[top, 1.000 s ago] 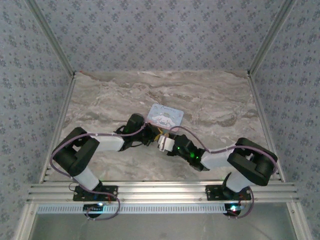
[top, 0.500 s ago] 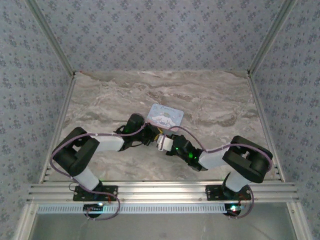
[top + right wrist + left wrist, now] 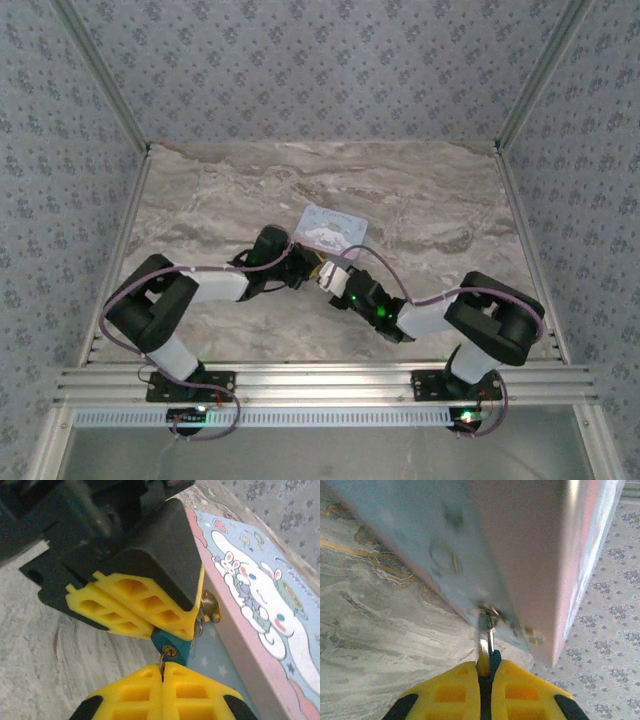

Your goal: Unlock the padlock with the key

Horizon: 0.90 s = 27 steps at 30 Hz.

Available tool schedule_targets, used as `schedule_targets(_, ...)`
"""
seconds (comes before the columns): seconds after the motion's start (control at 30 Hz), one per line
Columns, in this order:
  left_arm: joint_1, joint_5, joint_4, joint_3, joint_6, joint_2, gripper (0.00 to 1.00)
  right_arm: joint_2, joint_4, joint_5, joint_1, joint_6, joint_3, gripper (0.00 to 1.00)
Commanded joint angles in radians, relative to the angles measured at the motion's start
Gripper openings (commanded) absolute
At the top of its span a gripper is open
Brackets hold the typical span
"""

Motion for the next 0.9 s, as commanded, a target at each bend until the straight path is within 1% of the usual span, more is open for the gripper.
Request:
schedule_targets(0.0,-0.014,0.028,0.002,0.013,-0.003,-0.027,0.0,-0.007,0.058,0.062,-0.009,0.218,0.018,0.0)
schedule_targets(0.13,-0.015,0.027,0.008,0.013,-0.006,-0.022,0.0,0.006,0.095,0.05,-0.012,0.319,0.0,0.0)
schedule_targets(0.37,-0.015,0.024,0.009,0.014,0.002,-0.012,0.0,0.034,0.102,0.024,-0.016,0.354,0.003,0.0)
schedule_targets(0.43,-0.015,0.018,-0.002,0.016,0.012,-0.014,0.1,0.038,0.1,0.015,-0.019,0.375,0.003,0.0)
schedule_targets(0.5,-0.015,0.012,-0.014,0.018,0.027,-0.017,0.17,0.041,0.102,0.005,-0.02,0.395,0.0,0.0)
schedule_targets(0.57,-0.012,0.006,-0.029,0.02,0.044,-0.024,0.27,0.042,0.102,-0.005,-0.024,0.431,-0.005,0.0)
schedule_targets(0.63,-0.009,-0.002,-0.059,0.023,0.067,-0.037,0.39,0.039,0.09,-0.021,-0.031,0.479,-0.01,0.0)
schedule_targets(0.67,-0.006,-0.008,-0.076,0.023,0.077,-0.047,0.43,0.037,0.083,-0.029,-0.035,0.503,-0.013,0.0)
schedule_targets(0.8,0.01,-0.037,-0.157,0.023,0.128,-0.097,0.56,0.024,0.072,-0.08,-0.054,0.619,-0.03,0.0)
schedule_targets(0.87,0.025,-0.047,-0.199,0.021,0.152,-0.123,0.6,0.018,0.081,-0.112,-0.066,0.683,-0.045,0.0)
